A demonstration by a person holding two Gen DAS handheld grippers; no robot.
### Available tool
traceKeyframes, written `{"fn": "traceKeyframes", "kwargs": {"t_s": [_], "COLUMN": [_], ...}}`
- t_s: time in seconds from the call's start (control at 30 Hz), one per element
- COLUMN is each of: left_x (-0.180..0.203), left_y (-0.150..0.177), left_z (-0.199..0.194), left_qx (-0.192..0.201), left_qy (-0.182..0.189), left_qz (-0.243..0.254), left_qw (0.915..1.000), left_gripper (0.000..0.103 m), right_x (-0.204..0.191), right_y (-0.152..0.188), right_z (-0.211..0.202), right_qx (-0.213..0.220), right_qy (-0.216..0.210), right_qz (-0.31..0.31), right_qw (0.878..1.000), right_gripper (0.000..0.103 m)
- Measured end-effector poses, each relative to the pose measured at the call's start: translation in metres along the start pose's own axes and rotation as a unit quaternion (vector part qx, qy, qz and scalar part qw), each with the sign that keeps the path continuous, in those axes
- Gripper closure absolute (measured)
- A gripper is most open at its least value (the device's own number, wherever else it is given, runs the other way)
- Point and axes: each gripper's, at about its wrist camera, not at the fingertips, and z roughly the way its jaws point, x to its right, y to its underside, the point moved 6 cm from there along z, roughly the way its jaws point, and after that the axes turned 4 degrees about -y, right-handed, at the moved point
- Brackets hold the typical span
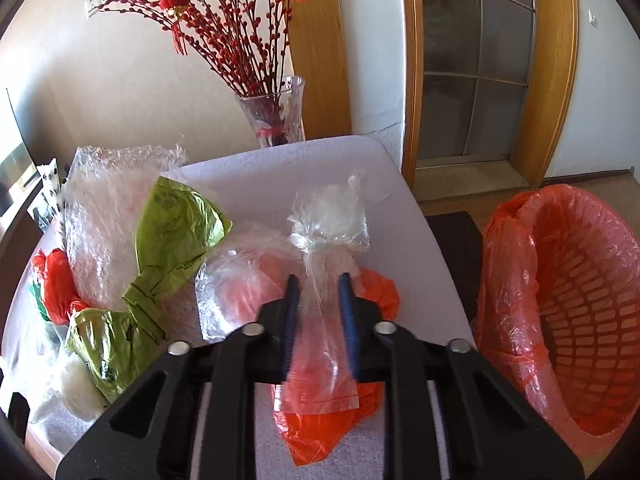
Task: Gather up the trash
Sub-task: 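Reach the right tool to the clear plastic bag and close on it, then close the left tool on the green paw-print bag while the right tool holds the clear bag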
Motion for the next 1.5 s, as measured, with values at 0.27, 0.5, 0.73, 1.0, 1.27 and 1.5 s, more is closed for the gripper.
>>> {"fn": "traceKeyframes", "kwargs": {"t_s": [0.27, 0.5, 0.73, 1.0, 1.27, 1.5], "left_x": [0.016, 0.047, 0.103, 0.146, 0.153, 0.140], "left_y": [-0.018, -0.036, -0.049, -0.034, -0.019, -0.031], "left_z": [0.001, 0.011, 0.031, 0.072, 0.081, 0.057], "left_qx": [0.013, 0.008, -0.006, -0.056, -0.072, -0.052], "left_qy": [0.030, 0.074, 0.104, 0.082, 0.072, 0.131], "left_qz": [0.004, 0.009, 0.064, 0.129, 0.147, 0.111], "left_qw": [0.9995, 0.9972, 0.9925, 0.9867, 0.9838, 0.9837], "left_gripper": [0.010, 0.016, 0.023, 0.034, 0.075, 0.093], "right_x": [-0.004, 0.014, 0.041, 0.062, 0.067, 0.066], "right_y": [-0.006, -0.008, 0.004, 0.014, 0.021, 0.023], "right_z": [-0.028, -0.055, -0.079, -0.087, -0.091, -0.099], "right_qx": [0.042, 0.073, 0.085, 0.079, 0.076, 0.083], "right_qy": [-0.027, -0.035, -0.025, -0.021, -0.030, -0.037], "right_qz": [-0.012, 0.007, 0.027, 0.050, 0.059, 0.059], "right_qw": [0.999, 0.997, 0.996, 0.995, 0.995, 0.994], "right_gripper": [0.100, 0.101, 0.101, 0.100, 0.100, 0.100]}}
